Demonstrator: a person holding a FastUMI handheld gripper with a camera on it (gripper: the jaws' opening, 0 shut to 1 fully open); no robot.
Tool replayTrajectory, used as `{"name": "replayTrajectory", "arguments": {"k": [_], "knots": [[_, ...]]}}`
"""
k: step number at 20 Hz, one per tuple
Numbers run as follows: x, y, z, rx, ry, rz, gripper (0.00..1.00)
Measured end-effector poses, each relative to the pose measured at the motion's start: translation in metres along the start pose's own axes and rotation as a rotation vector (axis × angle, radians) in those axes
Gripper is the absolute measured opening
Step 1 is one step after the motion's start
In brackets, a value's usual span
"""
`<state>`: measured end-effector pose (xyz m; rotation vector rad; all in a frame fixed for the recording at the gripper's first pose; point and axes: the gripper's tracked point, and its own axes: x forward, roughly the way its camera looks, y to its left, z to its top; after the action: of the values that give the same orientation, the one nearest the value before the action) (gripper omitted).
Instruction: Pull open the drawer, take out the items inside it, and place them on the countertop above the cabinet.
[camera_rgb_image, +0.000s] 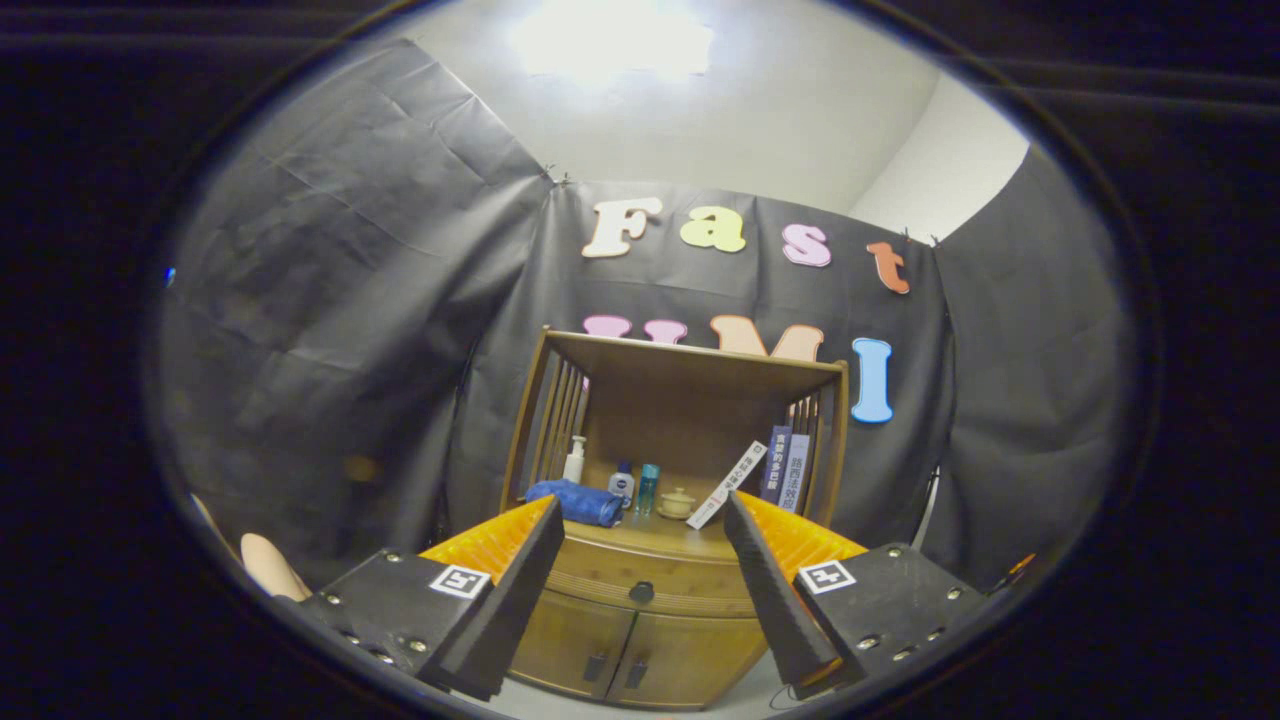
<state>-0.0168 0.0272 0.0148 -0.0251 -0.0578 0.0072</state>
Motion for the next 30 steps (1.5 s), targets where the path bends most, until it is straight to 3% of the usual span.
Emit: {"name": "replayTrajectory", "arguments": {"k": [17,30], "knots": [[0.006,0.009,-0.027,0.009,0.055,0.024,0.96],[0.08,0.027,-0.082,-0.057,0.061,0.051,0.97]]}}
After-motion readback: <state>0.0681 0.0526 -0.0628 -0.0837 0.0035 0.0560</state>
